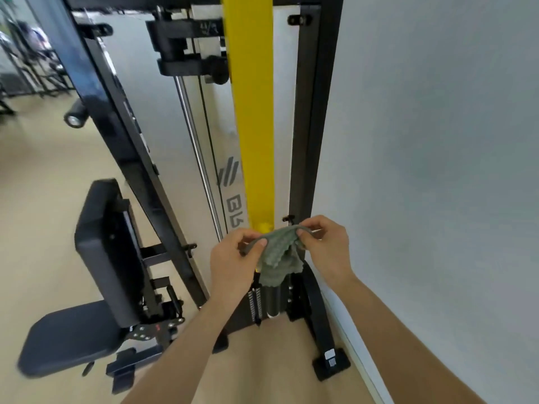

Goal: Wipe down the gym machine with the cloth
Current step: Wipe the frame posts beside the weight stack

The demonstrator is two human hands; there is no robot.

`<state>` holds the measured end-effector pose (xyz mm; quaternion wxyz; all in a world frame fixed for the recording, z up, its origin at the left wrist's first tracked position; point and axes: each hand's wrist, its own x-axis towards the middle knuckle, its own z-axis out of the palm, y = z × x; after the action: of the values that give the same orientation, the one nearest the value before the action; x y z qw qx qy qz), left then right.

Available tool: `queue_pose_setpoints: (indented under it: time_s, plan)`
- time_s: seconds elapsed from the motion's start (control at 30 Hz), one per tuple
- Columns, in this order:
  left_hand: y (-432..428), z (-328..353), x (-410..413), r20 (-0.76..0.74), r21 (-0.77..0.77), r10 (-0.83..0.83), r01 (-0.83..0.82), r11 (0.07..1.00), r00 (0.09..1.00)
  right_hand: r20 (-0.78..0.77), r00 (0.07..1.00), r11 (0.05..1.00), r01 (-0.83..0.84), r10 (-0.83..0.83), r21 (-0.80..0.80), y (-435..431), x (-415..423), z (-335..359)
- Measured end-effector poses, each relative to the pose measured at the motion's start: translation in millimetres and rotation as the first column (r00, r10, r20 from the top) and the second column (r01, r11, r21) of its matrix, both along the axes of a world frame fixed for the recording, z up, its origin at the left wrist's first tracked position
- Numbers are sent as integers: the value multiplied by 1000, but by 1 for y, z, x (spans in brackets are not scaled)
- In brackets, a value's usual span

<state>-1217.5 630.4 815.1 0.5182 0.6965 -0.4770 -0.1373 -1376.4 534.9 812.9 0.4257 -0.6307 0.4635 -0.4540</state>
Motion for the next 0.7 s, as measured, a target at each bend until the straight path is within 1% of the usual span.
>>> queue_pose_setpoints:
  time_s: [0.07,0.17,0.2,0.3,0.37,0.43,0.5,0.57,0.63,0.7]
  plan:
    - [-6,11,-11,53,-59,75,-72,996,996,30,999,1000,-11,11,-13,-11,-1,7]
    - [-14,30,-24,188,-175,165,-132,976,968,130,991,999,-32,37,-39,-24,-4,23]
    - [-16,36,-26,210,-217,199,-153,964,957,155,986,998,-49,56,-45,-27,-5,28]
    - [-21,55,-23,206,-311,291,-220,925,934,215,967,991,-137,136,-13,-37,5,46]
    - [-26,66,-19,236,-325,330,-245,913,914,258,953,984,-174,161,28,-48,20,58]
    - [-32,79,-13,303,-347,352,-242,906,886,322,927,968,-233,193,89,-59,34,73]
    - [-36,95,-7,388,-399,378,-216,891,841,411,877,937,-326,250,126,-69,46,93]
    - [-38,116,0,473,-461,417,-185,868,776,459,839,918,-381,293,110,-76,54,119]
    - [-41,141,8,556,-518,453,-136,844,697,472,825,917,-392,312,78,-82,60,145]
    - [-45,168,16,620,-547,452,-59,835,642,483,813,919,-392,326,40,-87,66,171]
